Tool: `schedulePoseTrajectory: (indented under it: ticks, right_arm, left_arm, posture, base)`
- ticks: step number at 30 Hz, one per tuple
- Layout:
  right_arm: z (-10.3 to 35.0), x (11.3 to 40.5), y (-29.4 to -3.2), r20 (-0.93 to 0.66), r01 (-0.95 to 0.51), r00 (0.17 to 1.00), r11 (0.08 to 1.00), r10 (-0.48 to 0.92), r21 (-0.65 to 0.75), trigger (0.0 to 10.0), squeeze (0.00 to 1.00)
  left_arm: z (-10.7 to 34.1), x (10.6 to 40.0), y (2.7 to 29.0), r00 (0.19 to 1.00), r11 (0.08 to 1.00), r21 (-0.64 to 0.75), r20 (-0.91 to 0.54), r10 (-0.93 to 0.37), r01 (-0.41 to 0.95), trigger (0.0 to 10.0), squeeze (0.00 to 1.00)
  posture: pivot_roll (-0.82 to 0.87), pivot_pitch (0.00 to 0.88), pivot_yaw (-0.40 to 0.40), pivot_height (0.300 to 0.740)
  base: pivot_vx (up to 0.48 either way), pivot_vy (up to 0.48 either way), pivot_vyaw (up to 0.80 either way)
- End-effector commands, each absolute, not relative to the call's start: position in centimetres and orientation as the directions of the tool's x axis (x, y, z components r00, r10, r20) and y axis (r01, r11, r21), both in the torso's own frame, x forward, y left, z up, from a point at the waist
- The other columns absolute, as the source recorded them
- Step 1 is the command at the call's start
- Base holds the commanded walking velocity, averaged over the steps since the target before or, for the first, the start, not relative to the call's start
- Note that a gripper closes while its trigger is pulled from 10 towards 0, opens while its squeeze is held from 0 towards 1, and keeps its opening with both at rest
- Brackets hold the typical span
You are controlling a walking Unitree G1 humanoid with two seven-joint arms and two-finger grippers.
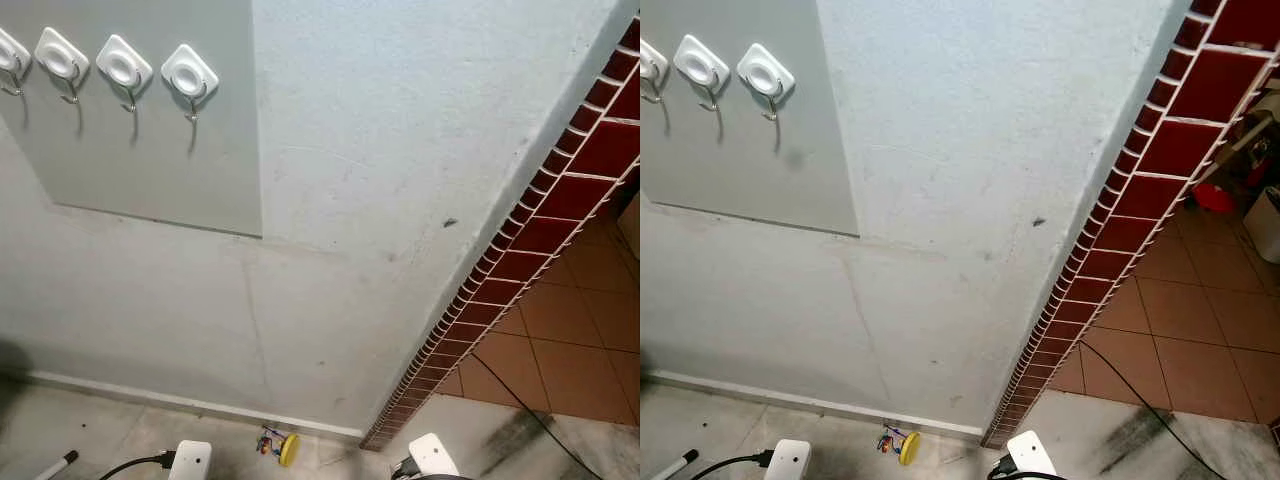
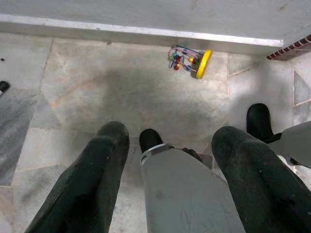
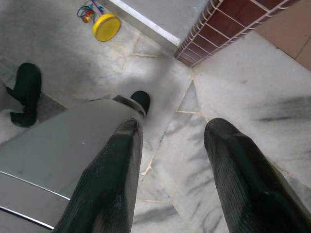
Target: Hang keys on a hook
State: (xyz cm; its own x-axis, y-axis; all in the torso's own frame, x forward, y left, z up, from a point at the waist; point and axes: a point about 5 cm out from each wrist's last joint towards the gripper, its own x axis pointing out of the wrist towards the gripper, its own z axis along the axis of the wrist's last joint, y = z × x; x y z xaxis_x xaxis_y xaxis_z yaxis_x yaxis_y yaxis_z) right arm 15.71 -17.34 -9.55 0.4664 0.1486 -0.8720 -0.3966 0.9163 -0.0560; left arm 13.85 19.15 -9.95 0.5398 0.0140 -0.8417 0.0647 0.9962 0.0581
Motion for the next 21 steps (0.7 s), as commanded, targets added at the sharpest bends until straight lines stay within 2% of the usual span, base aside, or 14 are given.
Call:
schedulePoseTrajectory:
  ticks: [1, 21]
  right_arm:
    - [-9.62, 15.52, -17.46, -0.873, -0.385, 0.466, 0.921, 0.142, -0.055, 10.0, 0.0]
    - [-9.59, 15.73, -16.8, -0.868, -0.373, 0.473, 0.927, 0.154, -0.038, 10.0, 0.0]
  left_arm:
    - [-9.97, 13.69, 19.26, 0.542, 0.996, 0.061, -0.84, 0.014, 0.067, 10.0, 0.0]
    - [-9.82, 14.1, 19.19, 0.556, 0.998, 0.043, -0.831, 0.012, 0.042, 10.0, 0.0]
  posture:
    - [-0.05, 0.042, -0.058, 0.74]
    - [-0.05, 0.069, -0.043, 0.74]
  base:
    - [0.0, 0.0, 0.0]
    - [0.0, 0.0, 0.0]
